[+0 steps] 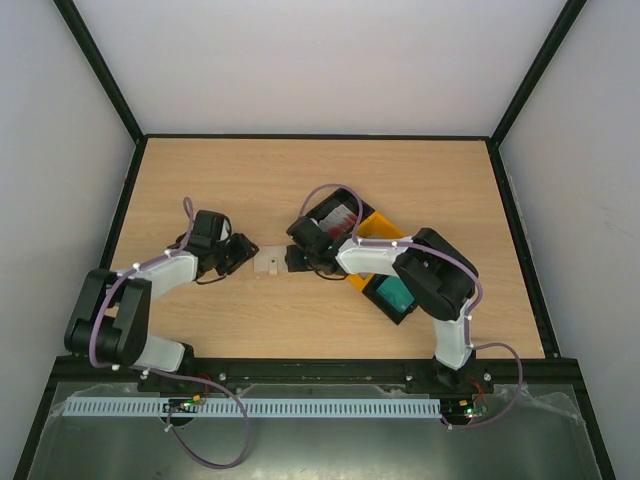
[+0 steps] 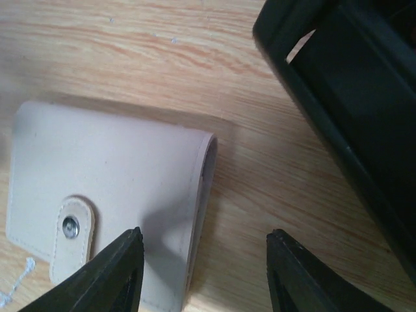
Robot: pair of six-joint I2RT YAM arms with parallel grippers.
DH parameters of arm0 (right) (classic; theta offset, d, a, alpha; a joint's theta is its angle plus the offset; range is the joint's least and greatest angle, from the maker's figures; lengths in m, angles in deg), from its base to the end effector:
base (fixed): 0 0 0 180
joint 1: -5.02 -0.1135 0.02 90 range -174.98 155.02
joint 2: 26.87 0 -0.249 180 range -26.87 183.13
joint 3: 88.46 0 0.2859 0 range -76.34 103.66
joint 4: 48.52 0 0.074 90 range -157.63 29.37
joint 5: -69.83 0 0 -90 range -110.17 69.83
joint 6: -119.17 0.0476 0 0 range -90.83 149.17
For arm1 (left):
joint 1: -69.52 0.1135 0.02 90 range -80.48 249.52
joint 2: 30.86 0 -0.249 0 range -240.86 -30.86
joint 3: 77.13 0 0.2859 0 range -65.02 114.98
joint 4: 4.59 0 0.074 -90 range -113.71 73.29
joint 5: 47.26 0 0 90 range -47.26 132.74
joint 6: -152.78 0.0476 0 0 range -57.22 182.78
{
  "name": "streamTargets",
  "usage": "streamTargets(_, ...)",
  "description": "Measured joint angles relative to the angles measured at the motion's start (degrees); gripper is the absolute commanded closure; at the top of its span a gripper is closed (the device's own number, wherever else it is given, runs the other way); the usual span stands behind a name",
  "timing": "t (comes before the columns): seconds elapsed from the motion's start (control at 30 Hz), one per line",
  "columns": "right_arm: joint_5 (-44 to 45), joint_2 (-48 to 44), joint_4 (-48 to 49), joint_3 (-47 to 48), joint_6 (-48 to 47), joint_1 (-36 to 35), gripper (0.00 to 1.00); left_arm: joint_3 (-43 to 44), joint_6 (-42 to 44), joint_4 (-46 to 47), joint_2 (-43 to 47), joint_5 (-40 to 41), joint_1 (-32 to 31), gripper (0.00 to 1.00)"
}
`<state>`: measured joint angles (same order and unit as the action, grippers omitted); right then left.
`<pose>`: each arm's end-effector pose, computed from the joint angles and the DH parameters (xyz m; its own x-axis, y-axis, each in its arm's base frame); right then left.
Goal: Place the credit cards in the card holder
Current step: Open the card holder at the center of the board.
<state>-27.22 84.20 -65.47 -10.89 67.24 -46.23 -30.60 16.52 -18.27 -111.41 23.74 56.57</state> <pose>0.2615 0.3352 0.0946 -0.8874 -0.1280 -0.4429 -0.3502 0.8119 0.4671 0.2852 -0.0815 0.1111 -0.8057 -0.5157 -0.2913 -0.2266 0.7229 -0.6527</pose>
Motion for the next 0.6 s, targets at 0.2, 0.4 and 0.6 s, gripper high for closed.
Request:
streamTargets(0.2, 0.8, 2.0, 2.5, 1.4, 1.7, 0.0, 0.66, 0.4, 0.5, 2.1, -6.0, -0.9, 0.0, 0.56)
streamTargets(0.4, -1.5, 2.8, 4.7, 1.7, 3.0, 0.5, 0.74, 0.9, 1.1, 5.4, -8.5, -3.2, 0.0, 0.64)
streamTargets(0.6, -8.4, 2.8, 7.5, 0.2, 6.9, 3.2, 0.98, 0.3, 1.5, 7.3, -9.2, -3.9, 0.0, 0.69)
